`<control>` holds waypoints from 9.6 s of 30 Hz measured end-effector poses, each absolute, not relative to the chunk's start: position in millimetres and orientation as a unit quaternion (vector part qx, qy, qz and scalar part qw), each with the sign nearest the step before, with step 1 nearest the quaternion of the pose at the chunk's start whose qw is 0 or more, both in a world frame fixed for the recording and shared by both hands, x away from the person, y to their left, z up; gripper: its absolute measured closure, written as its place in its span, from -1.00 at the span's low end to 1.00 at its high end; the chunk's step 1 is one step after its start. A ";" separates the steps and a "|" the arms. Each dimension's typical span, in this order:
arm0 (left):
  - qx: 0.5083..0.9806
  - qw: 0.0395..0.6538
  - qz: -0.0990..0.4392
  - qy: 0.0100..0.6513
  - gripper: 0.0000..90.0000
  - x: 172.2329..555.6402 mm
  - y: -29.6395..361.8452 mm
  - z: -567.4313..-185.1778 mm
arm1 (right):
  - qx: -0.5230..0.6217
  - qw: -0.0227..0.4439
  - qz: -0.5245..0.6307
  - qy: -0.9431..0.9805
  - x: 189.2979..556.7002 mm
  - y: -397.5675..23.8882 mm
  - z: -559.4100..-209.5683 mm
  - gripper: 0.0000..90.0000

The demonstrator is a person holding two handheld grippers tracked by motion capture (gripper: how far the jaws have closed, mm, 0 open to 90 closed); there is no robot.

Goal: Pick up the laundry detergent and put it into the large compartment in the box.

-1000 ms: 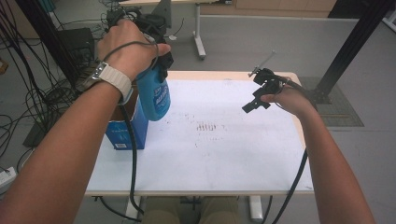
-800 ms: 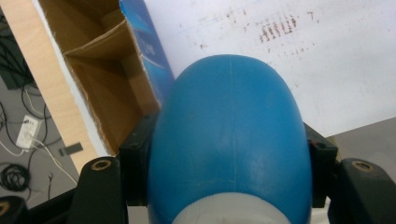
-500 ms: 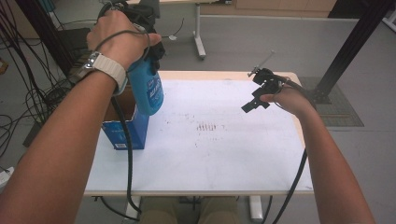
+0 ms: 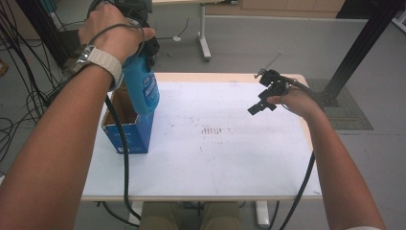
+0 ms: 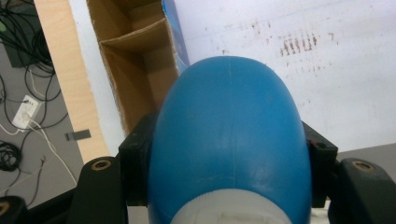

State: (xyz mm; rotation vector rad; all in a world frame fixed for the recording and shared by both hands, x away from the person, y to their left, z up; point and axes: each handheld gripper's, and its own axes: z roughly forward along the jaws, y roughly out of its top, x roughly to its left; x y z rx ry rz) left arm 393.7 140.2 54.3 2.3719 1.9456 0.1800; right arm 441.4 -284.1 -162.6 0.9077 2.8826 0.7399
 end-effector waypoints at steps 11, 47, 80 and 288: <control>0.754 0.036 0.057 0.653 -0.16 401.6 160.3 56.1 | 0.292 0.016 0.234 0.927 444.6 -284.6 -163.5 -0.76; 0.734 0.036 0.063 0.675 -0.17 418.3 198.0 43.4 | 0.294 0.013 0.225 0.929 447.1 -279.3 -165.1 -0.76; 0.737 0.033 0.067 0.672 -0.17 436.1 212.0 -19.2 | 0.301 0.003 0.219 0.928 453.4 -274.8 -177.6 -0.76; 0.754 0.032 0.056 0.653 -0.18 448.6 227.5 -154.8 | 0.317 0.002 0.213 0.924 446.6 -280.2 -187.9 -0.75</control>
